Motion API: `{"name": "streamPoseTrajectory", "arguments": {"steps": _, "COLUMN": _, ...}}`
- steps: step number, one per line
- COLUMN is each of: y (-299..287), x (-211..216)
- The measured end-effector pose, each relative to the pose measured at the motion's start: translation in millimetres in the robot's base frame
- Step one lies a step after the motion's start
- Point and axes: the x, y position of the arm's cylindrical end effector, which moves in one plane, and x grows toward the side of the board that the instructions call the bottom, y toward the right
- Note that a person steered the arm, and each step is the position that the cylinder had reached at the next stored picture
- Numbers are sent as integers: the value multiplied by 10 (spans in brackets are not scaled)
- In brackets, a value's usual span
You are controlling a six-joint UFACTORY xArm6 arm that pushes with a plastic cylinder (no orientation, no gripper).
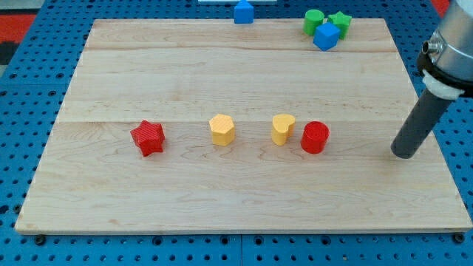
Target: Place the yellow heart diagonal to the red circle
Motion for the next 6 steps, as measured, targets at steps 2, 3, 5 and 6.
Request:
{"name": "streamPoseTrajectory", "arguments": {"steps": 2, "y": -561, "x": -352}}
{"name": "streamPoseTrajectory", "arguments": {"steps": 3, "y": -791, "x": 29}}
{"name": "streamPoseTrajectory", "arguments": {"steps": 5, "y": -1784, "x": -1219}}
{"name": "streamPoseTrajectory", "arguments": {"steps": 6, "y": -2321, "x": -1817}}
